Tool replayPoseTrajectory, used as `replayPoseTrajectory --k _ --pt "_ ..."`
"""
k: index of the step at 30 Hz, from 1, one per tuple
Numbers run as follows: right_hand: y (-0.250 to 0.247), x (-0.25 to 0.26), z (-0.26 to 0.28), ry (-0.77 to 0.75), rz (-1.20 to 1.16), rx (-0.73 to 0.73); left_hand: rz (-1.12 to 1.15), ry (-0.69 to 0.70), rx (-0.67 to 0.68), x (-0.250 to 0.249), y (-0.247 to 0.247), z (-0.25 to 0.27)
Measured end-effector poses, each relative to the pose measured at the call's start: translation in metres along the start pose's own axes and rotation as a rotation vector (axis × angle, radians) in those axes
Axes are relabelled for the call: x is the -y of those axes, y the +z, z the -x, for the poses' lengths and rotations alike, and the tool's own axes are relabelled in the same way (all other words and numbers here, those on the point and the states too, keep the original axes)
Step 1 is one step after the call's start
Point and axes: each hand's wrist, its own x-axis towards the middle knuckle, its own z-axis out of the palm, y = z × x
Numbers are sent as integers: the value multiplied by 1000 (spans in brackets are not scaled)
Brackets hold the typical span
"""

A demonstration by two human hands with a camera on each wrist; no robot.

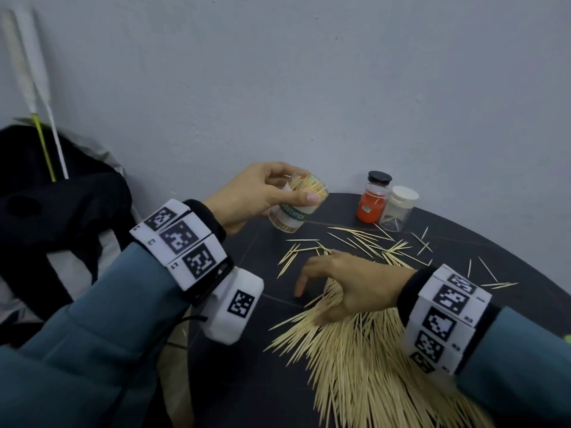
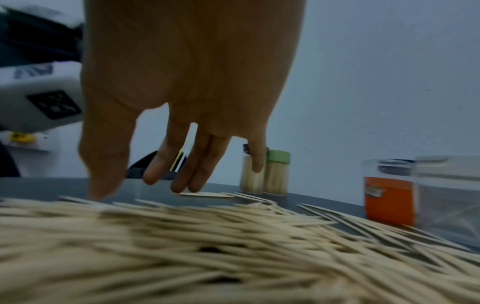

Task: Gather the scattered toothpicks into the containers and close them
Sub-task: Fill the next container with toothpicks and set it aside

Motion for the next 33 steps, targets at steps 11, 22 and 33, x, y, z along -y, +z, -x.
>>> replayPoseTrajectory --k 11,22,33 --pt "13 23 -19 -162 -68 125 -20 -28 -1 -1 3 -1" --pt "2 -21 6 74 -94 0 -20 -4 15 -4 11 -5" --pt "-1 -21 18 116 131 92 -13 19 50 -1 23 -13"
